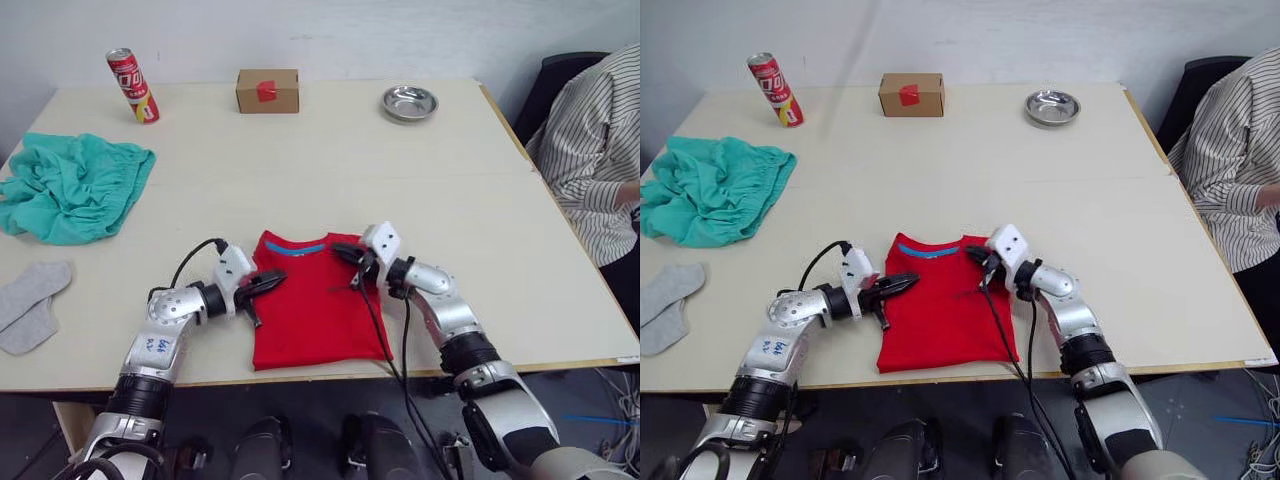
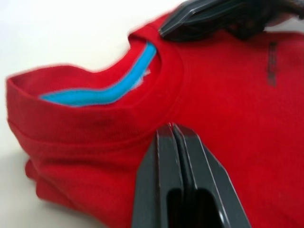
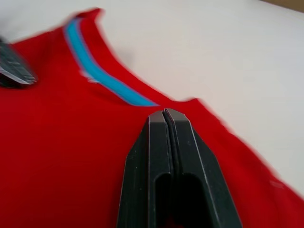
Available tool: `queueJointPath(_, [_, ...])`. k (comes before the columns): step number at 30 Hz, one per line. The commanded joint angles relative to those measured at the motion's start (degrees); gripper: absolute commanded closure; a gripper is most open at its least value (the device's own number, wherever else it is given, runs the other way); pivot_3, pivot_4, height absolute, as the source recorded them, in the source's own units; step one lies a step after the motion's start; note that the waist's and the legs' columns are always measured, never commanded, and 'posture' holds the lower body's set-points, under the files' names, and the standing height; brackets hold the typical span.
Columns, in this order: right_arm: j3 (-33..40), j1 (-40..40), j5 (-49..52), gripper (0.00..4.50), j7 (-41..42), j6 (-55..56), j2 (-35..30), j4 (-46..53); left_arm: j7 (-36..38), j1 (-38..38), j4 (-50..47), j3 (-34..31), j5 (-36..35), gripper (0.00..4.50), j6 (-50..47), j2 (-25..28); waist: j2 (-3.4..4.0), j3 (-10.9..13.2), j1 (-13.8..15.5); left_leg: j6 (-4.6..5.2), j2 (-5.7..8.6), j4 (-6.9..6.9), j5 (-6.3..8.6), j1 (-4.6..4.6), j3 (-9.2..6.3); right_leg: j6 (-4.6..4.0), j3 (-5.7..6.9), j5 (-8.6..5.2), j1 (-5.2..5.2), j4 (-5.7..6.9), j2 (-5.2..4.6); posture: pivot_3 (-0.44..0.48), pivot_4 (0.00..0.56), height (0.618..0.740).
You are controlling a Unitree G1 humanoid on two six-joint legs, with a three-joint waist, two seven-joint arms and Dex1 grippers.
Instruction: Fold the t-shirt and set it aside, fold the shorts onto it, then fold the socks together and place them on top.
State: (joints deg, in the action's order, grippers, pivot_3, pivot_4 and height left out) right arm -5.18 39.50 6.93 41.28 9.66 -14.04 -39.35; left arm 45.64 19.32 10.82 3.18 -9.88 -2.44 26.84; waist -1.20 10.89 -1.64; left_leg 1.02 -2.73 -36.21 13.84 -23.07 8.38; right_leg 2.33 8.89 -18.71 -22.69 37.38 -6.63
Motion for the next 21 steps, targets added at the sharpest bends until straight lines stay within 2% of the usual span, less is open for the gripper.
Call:
queueJointPath(1, [4.1,1.5,1.4,4.5,0.1,0.8,-3.3,-3.1,-0.1,-2.9,-0.7,0.0,0.1,4.46,0.4,-0.2,0.0,0.0,-0.1,0.0,-0.02,0.0,0.0,0.01,-0.01,0.0,0.0,0.0,0.01,0.0,-0.01,0.0,0.15,0.74])
queueJointPath(3, [5.9,1.6,2.9,4.5,2.2,-0.5,-5.3,-3.3,0.7,-4.0,-1.5,-0.6,-1.2,4.46,1.4,-0.5,0.0,0.0,-0.1,0.01,-0.03,0.03,0.0,0.04,-0.01,0.0,-0.01,0.0,0.01,-0.01,-0.01,0.0,0.15,0.74])
queueJointPath(5, [8.8,0.1,9.6,4.5,9.1,-7.3,-7.1,1.9,2.4,-4.8,-3.5,-2.3,-4.8,4.46,4.6,-2.0,0.01,0.0,-0.1,0.0,-0.04,0.06,0.0,0.04,-0.01,0.0,0.0,0.0,0.0,-0.01,0.0,0.0,0.15,0.74])
queueJointPath(7, [11.4,-1.7,16.1,4.5,12.9,-17.0,-9.1,8.9,2.9,-5.3,-5.5,-3.9,-8.0,4.46,5.1,-3.4,0.03,0.0,-0.1,0.01,-0.06,0.07,0.0,0.02,-0.02,0.0,0.0,0.0,-0.01,-0.03,0.0,0.0,0.15,0.74])
queueJointPath(10, [11.1,-6.0,25.2,3.94,18.0,-40.7,-16.7,22.5,5.6,-6.3,-8.9,-4.0,-10.2,4.5,3.9,-2.4,0.05,0.0,0.0,0.04,-0.07,0.06,0.02,-0.03,-0.07,0.0,0.02,0.0,-0.02,-0.05,0.0,0.0,0.15,0.74])
queueJointPath(14, [9.6,-8.6,31.7,2.63,19.4,-61.1,-24.0,30.8,7.5,-7.8,-11.9,-3.4,-11.4,4.5,2.0,-1.3,0.07,0.0,0.0,0.42,-0.07,0.04,0.26,0.0,-0.12,-0.01,0.05,0.0,0.02,-0.08,-0.04,0.0,0.15,0.74])
queueJointPath(16, [4.7,-8.8,33.5,1.97,21.6,-73.4,-28.7,33.1,8.4,-8.9,-12.7,-2.8,-11.2,4.5,1.7,-0.7,0.08,0.0,0.0,0.44,-0.08,0.05,0.31,0.0,-0.12,-0.01,0.05,0.0,0.0,-0.07,-0.04,0.0,0.15,0.74])
queueJointPath(18, [1.8,-8.0,33.4,1.25,20.2,-79.4,-29.5,33.7,8.7,-10.0,-12.8,-2.4,-10.6,4.5,2.3,-0.7,0.08,0.0,0.0,0.44,-0.08,0.08,0.35,-0.01,-0.12,-0.02,0.05,-0.01,0.0,-0.11,-0.04,0.0,0.15,0.74])
queueJointPath(20, [1.3,-6.4,33.5,0.55,17.4,-82.7,-26.7,33.1,8.3,-10.6,-12.6,-2.1,-10.0,4.5,2.9,-1.1,0.09,0.0,-0.2,0.42,-0.11,0.07,0.36,-0.02,-0.12,-0.03,0.07,-0.01,-0.01,-0.15,-0.03,0.0,0.15,0.74])
queueJointPath(21, [0.1,-5.6,33.0,0.55,16.3,-84.1,-25.6,33.1,8.2,-10.8,-12.7,-1.9,-9.7,4.5,3.1,-1.2,0.08,0.0,-0.3,0.4,-0.11,0.07,0.38,0.01,-0.08,-0.03,0.04,-0.01,-0.01,-0.14,-0.02,0.0,0.15,0.74])
